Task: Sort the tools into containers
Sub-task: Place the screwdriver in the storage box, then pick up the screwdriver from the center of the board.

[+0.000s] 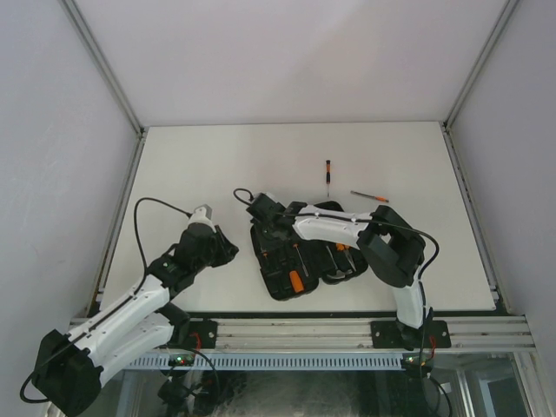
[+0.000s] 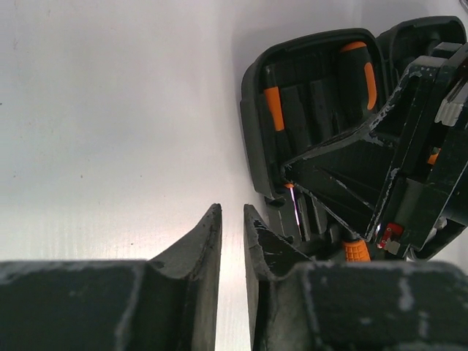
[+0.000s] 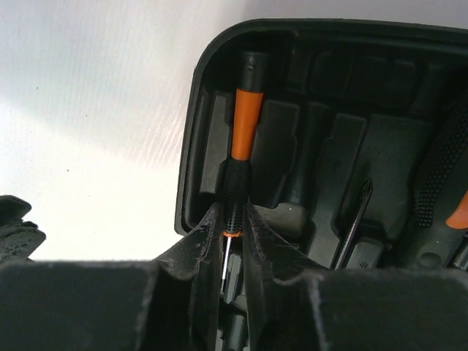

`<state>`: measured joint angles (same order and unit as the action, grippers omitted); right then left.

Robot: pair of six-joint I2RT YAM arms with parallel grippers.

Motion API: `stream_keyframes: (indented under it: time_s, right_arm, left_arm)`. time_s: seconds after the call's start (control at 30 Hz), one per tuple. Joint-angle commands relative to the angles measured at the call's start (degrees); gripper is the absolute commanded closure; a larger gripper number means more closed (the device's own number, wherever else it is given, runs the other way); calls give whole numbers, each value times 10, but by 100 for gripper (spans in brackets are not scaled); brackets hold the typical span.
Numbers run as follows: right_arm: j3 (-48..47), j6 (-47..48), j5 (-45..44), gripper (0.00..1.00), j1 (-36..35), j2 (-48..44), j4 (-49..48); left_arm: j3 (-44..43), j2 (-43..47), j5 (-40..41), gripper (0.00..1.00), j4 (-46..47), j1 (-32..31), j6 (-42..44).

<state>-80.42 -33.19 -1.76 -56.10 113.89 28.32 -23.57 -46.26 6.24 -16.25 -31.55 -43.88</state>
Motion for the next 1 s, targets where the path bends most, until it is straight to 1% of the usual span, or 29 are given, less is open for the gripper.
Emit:
stream_keyframes:
  time_s: [0.0, 0.1, 0.27, 0.43, 0.57, 0.67, 0.73, 0.8, 0.83, 0.87, 0.97]
  right_arm:
    - [1, 13, 49, 84, -3, -11, 35]
    - [-14, 22, 47, 81, -6, -34, 20]
    - [-24, 31, 24, 76, -8, -84, 6]
    - [-4, 47, -28, 72, -1, -157, -6]
    - [38, 57, -66, 71, 27, -214, -19]
    - [62, 58, -74, 69, 74, -241, -24]
    - [77, 57, -72, 69, 104, -251, -36]
    - [92, 58, -74, 69, 133, -257, -53]
    - [96, 60, -77, 68, 146, -258, -61]
    - [97, 63, -80, 68, 161, -255, -65]
    - [97, 68, -82, 68, 203, -238, -76]
  left_arm:
    - [-9, 23, 10, 75, -18, 9, 13]
    - [-15, 36, 17, 72, -35, 10, 16]
    - [-22, 49, 30, 71, -57, 11, 19]
    - [-23, 48, 32, 70, -59, 12, 21]
    - [-21, 49, 39, 66, -62, 12, 27]
    - [-23, 51, 50, 64, -69, 12, 32]
    - [-26, 51, 58, 59, -77, 12, 32]
    - [-31, 48, 62, 47, -85, 12, 33]
    - [-34, 47, 63, 43, -87, 12, 35]
    - [-36, 46, 64, 36, -91, 12, 35]
    - [-44, 44, 70, 22, -100, 11, 35]
